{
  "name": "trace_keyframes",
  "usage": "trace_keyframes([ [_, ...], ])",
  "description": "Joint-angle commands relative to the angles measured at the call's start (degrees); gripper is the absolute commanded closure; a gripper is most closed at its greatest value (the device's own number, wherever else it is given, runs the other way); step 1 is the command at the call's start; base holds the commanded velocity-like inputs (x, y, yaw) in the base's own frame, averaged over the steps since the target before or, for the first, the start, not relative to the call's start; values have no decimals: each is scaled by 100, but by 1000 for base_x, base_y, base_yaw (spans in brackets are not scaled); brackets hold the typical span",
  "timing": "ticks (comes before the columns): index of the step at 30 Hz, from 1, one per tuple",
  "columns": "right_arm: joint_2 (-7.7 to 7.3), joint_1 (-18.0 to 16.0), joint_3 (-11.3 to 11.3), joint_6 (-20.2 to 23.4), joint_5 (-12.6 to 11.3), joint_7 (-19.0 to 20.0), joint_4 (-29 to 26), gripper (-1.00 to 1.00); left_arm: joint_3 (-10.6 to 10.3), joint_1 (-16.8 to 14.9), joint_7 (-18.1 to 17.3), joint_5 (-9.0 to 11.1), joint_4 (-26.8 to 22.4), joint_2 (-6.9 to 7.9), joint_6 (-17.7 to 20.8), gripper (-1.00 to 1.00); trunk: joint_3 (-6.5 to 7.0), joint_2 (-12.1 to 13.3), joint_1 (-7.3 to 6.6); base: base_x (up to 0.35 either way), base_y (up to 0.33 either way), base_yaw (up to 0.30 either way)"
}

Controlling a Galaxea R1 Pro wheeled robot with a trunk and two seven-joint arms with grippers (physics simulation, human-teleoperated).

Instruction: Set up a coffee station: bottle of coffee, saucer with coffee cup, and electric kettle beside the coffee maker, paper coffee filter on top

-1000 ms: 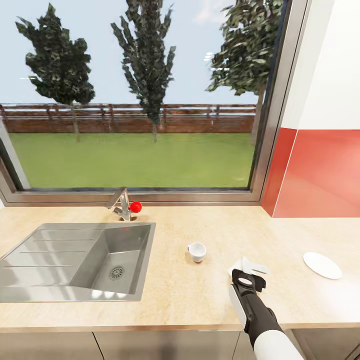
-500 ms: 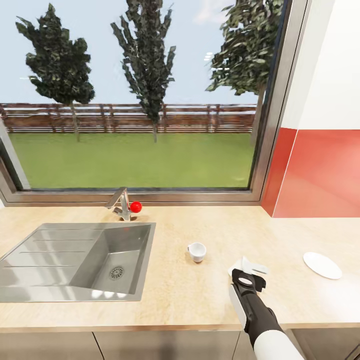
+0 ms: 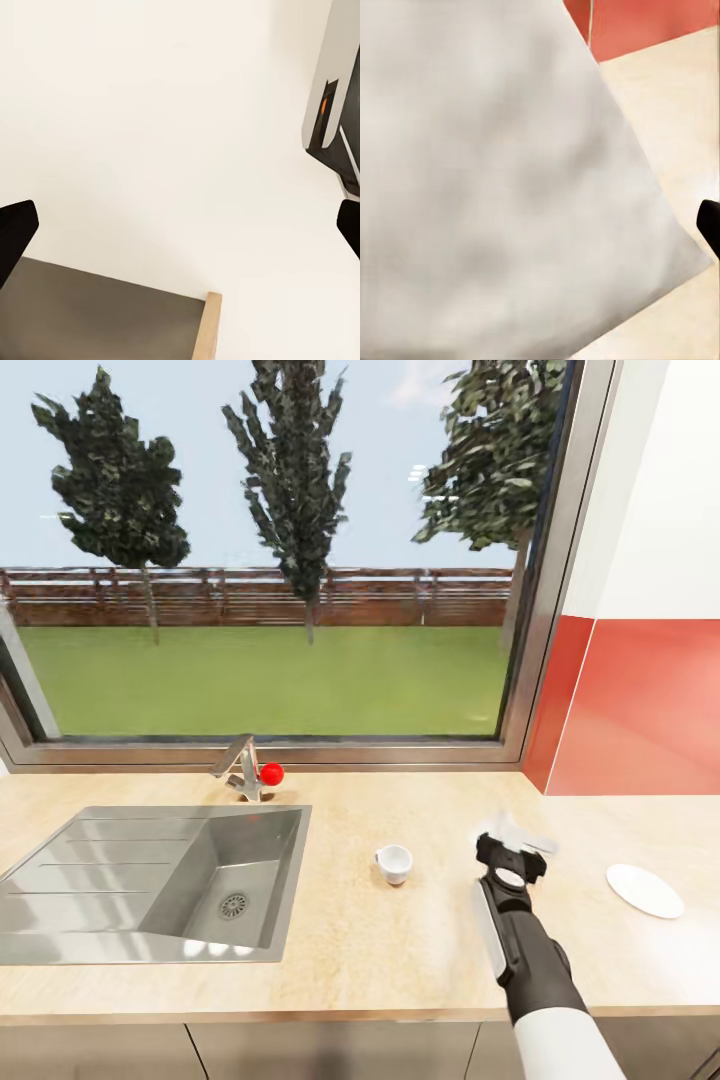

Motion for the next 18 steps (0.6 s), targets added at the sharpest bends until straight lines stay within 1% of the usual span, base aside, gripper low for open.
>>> trace_keyframes([
  [1,9,-3,43,36,-34,-6,-184,100,12,-2,8,7,-1,0,-12,-100,-8,-8,3,0,0,0],
  [3,12,0,250,37,-116,-3,-402,100,15,-2,8,5,-4,0,-12,-100,-8,-8,3,0,0,0],
  [4,14,-1,493,39,-222,-3,-567,100,18,-2,8,3,-5,0,-13,-100,-8,-8,3,0,0,0],
  [5,9,-1,878,42,-361,-3,-837,100,16,-2,13,5,-6,3,-23,-100,-8,-8,3,0,0,0],
  [8,3,-2,1482,45,-462,-3,-1318,100,19,-2,20,17,-14,8,-36,-100,-8,-8,3,0,0,0],
  [11,-1,1,1788,43,-480,-3,-1524,100,19,-2,19,20,-15,7,-37,-100,-8,-8,3,0,0,0],
  [12,-2,0,1929,45,-479,-7,-1629,100,20,-2,22,21,-15,4,-38,-100,-8,-8,3,0,0,0],
  [15,-18,1,2083,46,-479,-11,-1883,100,46,-2,25,33,-15,1,-38,-100,-8,-8,3,0,0,0],
  [18,-22,26,2106,46,-486,-11,-1906,100,82,-2,26,64,-15,-4,-6,-100,-8,-8,3,0,0,0],
])
